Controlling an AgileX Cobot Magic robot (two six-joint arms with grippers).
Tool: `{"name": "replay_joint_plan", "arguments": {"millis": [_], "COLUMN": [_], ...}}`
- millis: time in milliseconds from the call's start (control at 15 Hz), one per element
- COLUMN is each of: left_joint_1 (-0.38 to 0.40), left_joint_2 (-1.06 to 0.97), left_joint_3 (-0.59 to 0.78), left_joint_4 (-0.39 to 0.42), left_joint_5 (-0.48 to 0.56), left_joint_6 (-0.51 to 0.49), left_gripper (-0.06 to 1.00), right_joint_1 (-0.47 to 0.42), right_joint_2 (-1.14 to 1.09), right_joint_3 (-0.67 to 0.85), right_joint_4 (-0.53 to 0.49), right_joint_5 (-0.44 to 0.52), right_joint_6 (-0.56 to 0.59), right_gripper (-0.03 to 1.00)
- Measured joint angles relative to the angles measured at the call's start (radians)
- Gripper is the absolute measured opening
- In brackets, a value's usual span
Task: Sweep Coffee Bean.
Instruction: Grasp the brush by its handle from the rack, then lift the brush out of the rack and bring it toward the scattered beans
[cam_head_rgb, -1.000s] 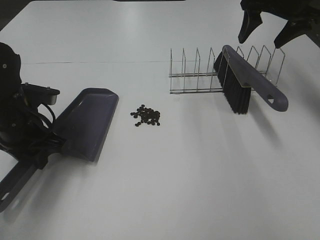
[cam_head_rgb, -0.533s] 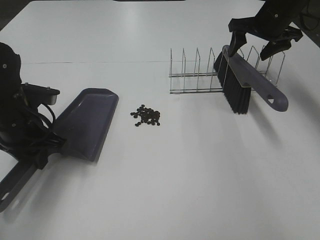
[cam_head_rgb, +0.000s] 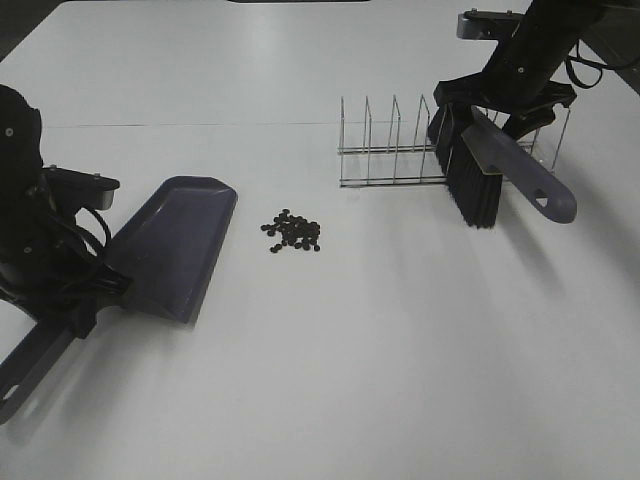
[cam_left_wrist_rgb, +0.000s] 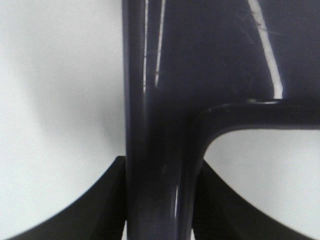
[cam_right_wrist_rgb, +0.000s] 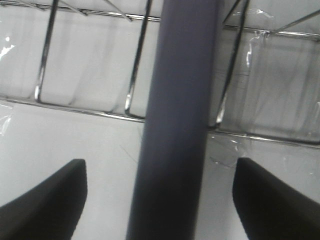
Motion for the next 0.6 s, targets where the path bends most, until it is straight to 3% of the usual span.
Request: {"name": "replay_joint_plan", "arguments": {"millis": [67,133,200,267,600], "left_joint_1": [0.000,0.000,0.000,0.000,0.000], "left_joint_2": [0.000,0.000,0.000,0.000,0.000], "left_joint_3": [0.000,0.000,0.000,0.000,0.000], "left_joint_4": [0.000,0.000,0.000,0.000,0.000], "left_joint_5": [0.000,-0.001,-0.002,-0.002,-0.002], "left_joint_6": [0.000,0.000,0.000,0.000,0.000], "left_gripper": [0.33,0.33,0.33,0.33,0.33], "right_joint_1": [0.002,0.002,0.004,0.007,0.007], "right_joint_2": [0.000,0.000,0.000,0.000,0.000], "right_joint_3": [0.000,0.000,0.000,0.000,0.000], "right_joint_4": [-0.011,-0.040,-0.050,-0.047,-0.042], "right_joint_5": [-0.001,0.001,0.009,0.011,0.013], "right_joint_6": [0.006,0.016,0.032,0.032,0.033], "right_gripper": [0.64,0.55,0.37,0.33,0.31]}}
